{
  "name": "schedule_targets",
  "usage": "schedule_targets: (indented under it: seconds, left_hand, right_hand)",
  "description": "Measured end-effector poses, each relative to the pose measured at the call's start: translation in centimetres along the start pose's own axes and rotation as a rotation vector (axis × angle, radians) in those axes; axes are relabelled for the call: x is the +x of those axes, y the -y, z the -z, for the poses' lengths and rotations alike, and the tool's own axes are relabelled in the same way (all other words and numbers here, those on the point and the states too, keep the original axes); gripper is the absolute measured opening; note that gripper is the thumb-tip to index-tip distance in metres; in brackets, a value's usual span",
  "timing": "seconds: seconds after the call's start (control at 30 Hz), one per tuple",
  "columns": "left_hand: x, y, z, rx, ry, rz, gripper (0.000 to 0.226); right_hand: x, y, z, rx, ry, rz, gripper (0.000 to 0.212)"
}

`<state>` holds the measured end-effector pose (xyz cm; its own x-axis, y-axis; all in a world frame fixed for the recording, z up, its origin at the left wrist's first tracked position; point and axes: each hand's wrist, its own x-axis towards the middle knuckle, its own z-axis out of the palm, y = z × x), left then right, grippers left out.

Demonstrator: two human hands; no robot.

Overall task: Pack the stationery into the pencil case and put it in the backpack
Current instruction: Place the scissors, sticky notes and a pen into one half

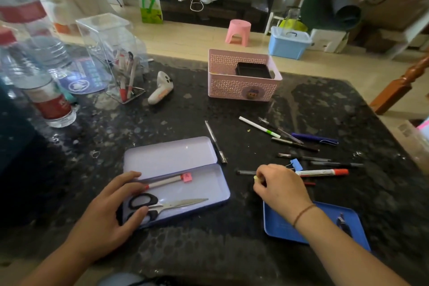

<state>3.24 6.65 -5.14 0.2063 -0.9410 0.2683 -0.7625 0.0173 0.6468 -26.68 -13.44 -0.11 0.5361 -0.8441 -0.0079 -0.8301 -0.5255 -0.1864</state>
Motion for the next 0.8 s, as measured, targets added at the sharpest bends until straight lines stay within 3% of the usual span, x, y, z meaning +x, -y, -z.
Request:
schedule_targets:
  seconds: [0.1,0.17,0.27,0.4,0.53,0.67,0.8]
  left_hand:
    - [0.0,0.1,0.1,0.010,0.014,0.008,0.048]
    - [0.0,0.1,0.1,0.011,0.027,0.022,0.041]
    - [-0.1,0.0,0.2,-0.006,0.035,0.023,0.039]
    - [-0.2,0.2,0.2,0.008,0.052,0.023,0.040]
    - [-0.3,0.5,0.2,0.009,0.051,0.021,0.042]
    - [-0.2,0.4,0.2,0.001,0.041,0.015,0.050]
    - [-0.1,0.3,0.3,0.005,0.027,0.009,0.052]
  right_hand:
    - [0.5,2.3,1.3,0.385,-0.140,0.030,0.009]
    - [1.4,5.4,1.2,0.476,-0.067,0.135,0.010]
    - [2.6,9.2,-0.9,0.279,0.086,0.165,0.017]
    - [2.7,10.6,-2.6,-0.019,-0.041,0.135,0.020]
    - [1.6,10.3,-2.5,0.156,-0.114,0.121,0.017]
    - [1.4,10.2,-2.9,0.144,-0.141,0.154,0.009]
    - [2.0,10.8,-3.6,0.142,-0.257,0.138,0.018]
